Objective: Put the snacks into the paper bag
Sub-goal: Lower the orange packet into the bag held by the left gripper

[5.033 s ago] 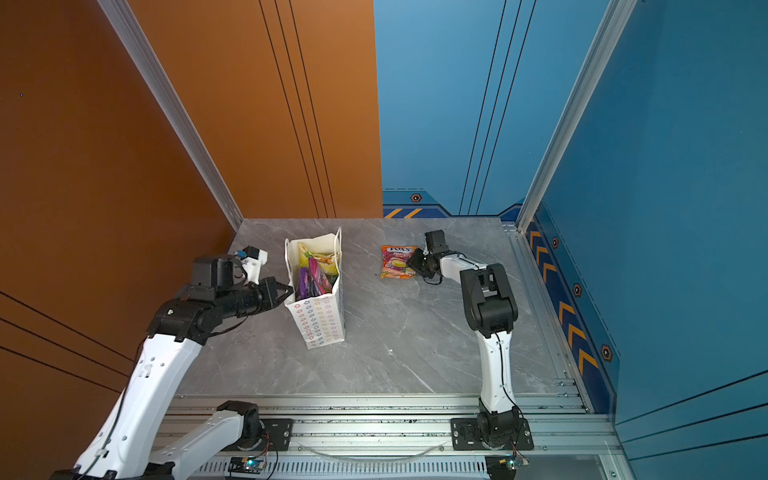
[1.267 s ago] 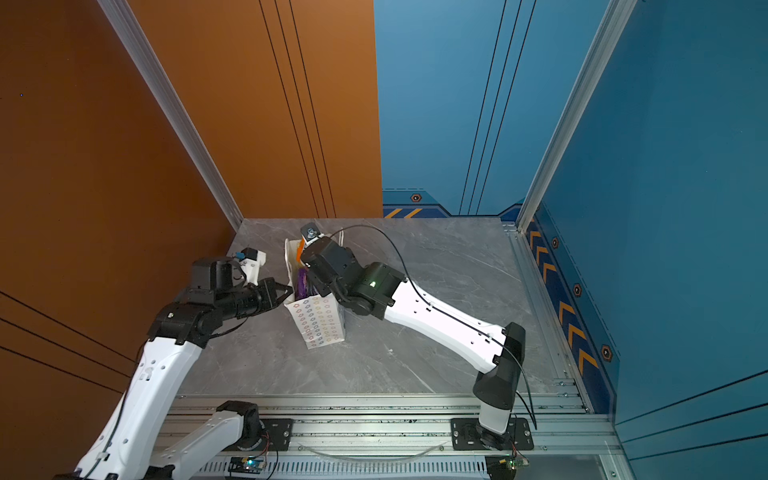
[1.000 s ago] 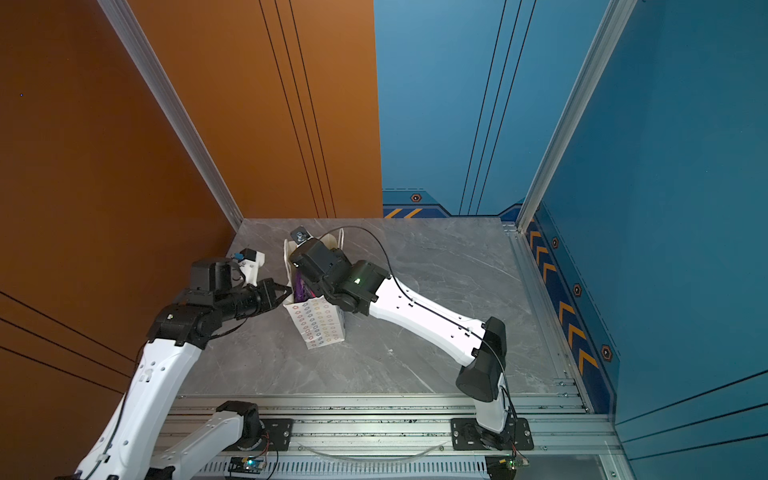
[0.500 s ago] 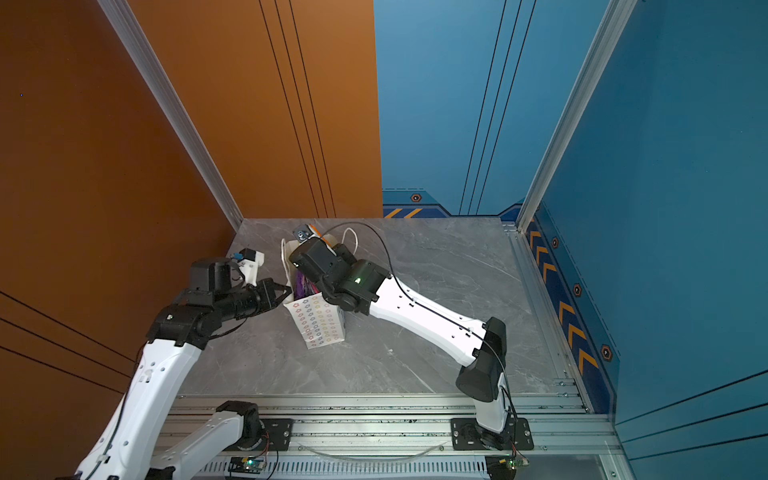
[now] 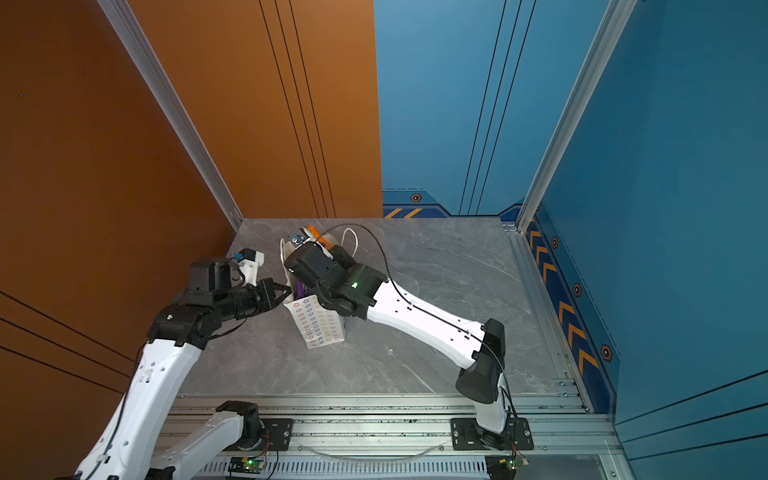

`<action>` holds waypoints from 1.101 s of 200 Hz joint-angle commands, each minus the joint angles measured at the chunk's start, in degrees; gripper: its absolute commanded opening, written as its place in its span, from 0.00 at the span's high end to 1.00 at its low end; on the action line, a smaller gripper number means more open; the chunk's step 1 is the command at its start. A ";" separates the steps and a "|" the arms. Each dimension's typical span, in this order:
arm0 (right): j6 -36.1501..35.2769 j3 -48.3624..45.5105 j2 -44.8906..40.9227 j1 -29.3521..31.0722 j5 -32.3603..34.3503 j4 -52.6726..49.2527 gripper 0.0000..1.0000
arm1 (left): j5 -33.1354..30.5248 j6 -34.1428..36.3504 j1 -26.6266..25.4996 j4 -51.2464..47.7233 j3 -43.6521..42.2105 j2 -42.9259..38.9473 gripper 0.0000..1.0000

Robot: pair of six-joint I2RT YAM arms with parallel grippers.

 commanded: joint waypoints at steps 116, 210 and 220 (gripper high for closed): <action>7.13 0.86 6.18 -1.20 -16.35 -2.88 1.00 | 1.27 0.09 0.66 0.20 -0.60 -1.14 0.92; 11.28 3.48 -1.62 -5.70 -20.43 -7.06 1.00 | 1.38 0.17 0.88 0.16 -0.85 -0.99 0.92; 10.92 3.77 -1.70 -5.61 -19.69 -7.84 1.00 | 1.36 0.20 0.92 0.20 -0.85 -0.99 0.92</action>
